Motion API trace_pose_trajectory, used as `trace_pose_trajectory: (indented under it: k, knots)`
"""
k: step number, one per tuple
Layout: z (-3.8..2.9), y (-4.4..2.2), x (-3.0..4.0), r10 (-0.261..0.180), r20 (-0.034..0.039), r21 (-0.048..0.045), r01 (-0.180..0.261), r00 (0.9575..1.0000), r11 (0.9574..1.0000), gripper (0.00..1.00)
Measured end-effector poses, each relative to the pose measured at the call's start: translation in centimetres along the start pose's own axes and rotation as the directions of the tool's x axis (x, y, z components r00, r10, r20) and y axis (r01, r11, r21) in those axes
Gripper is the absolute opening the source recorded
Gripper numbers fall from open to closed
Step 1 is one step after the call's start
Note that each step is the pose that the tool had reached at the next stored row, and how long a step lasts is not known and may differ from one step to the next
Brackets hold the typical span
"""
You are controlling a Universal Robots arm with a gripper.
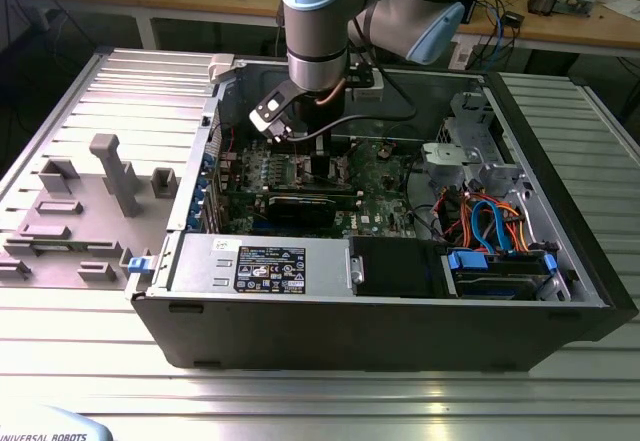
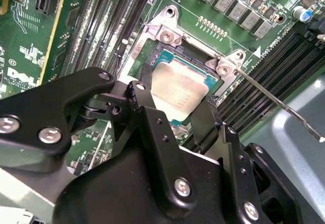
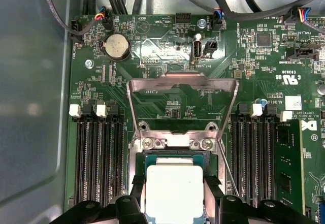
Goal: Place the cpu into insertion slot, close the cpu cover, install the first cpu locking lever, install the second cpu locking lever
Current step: 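Place the cpu into insertion slot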
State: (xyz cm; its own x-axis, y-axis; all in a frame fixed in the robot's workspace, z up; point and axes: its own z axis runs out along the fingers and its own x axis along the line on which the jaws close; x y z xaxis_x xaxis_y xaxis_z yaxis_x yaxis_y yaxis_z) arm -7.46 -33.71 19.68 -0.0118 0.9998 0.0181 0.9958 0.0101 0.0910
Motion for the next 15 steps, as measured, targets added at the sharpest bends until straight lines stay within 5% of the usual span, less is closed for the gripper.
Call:
trace_pose_trajectory:
  k: [8,15]
  knots:
    - [-0.13,0.02,0.02,0.001,0.0025,-0.0005,-0.001,1.0000,1.0000,0.54]
    - [-0.25,0.02,0.03,0.003,0.0130,0.0001,-0.003,0.9999,1.0000,0.54]
